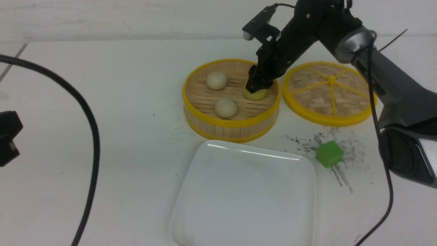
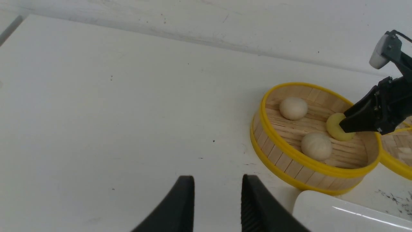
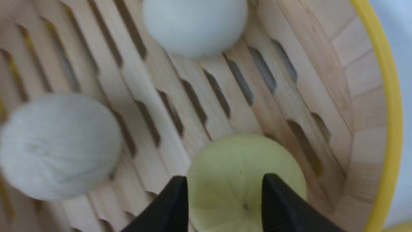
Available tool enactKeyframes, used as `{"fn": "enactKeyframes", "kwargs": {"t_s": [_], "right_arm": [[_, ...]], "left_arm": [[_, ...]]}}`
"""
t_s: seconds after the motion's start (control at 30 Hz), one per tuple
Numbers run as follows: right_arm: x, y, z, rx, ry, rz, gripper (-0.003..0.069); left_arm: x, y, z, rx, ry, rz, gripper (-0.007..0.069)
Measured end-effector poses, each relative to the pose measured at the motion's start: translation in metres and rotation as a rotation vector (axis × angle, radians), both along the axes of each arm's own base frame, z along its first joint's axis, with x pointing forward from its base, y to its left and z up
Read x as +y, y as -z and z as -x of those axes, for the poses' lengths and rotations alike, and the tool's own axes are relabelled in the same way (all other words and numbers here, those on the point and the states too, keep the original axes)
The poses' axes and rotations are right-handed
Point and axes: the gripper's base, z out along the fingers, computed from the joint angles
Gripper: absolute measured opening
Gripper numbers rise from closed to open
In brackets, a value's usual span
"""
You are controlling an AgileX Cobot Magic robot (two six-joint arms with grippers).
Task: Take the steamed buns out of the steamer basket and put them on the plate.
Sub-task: Use the right arm to grab the steamed stuffed bun that is closest to it, then use the right arm to put the steamed stuffed bun into the plate
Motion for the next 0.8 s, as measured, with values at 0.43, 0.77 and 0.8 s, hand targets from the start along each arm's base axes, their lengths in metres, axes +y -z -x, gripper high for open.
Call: {"fn": "enactKeyframes", "kwargs": {"t_s": [0.43, 0.77, 0.8], "right_arm": [[-0.003, 0.007, -0.004, -0.027, -0.007, 0.051, 0.0009], [-0.009, -0.051, 0.009, -0.109, -0.01, 0.051, 0.0012], [-0.01, -0.067, 0.013, -0.143, -0.005, 0.036, 0.0012]], "left_arm": [[0.0, 0.0, 0.0, -0.002, 0.0, 0.0, 0.0241], [0.001, -0.001, 0.0, -0.015, -0.006, -0.001, 0.0241], [0.001, -0.001, 0.0, -0.016, -0.006, -0.001, 0.0241]]}}
